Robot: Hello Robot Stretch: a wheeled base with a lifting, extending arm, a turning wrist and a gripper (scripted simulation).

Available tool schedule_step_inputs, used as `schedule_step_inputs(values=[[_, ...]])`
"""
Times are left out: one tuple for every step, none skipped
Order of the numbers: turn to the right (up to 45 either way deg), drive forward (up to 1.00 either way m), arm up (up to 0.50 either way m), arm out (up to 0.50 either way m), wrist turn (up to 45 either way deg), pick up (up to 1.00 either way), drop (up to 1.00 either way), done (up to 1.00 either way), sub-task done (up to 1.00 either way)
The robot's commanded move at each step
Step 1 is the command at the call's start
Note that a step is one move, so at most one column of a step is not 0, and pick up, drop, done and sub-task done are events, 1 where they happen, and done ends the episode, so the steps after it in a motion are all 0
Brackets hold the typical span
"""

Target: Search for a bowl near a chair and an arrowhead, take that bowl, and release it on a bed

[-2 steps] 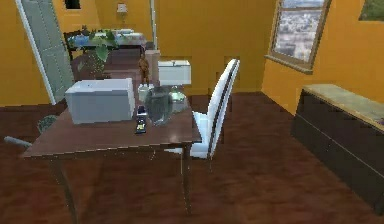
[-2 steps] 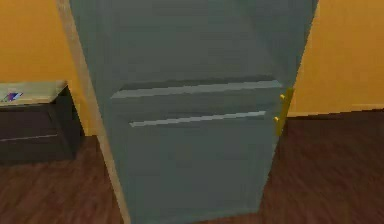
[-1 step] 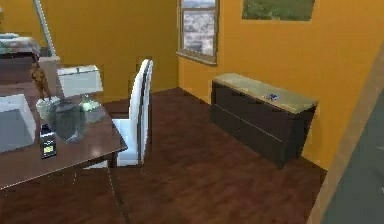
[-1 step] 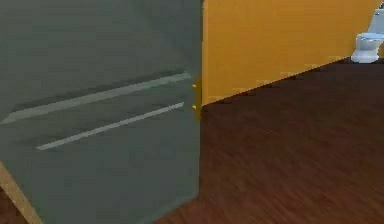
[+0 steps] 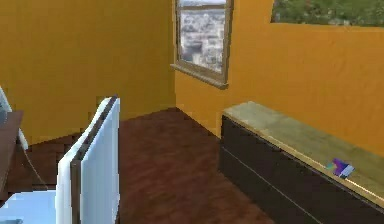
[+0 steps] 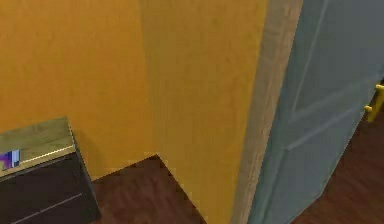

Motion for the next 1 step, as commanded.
schedule_step_inputs(values=[[0.0, 1.00, 0.00, 0.00, 0.0, 0.00, 0.00, 0.00, 0.00]])
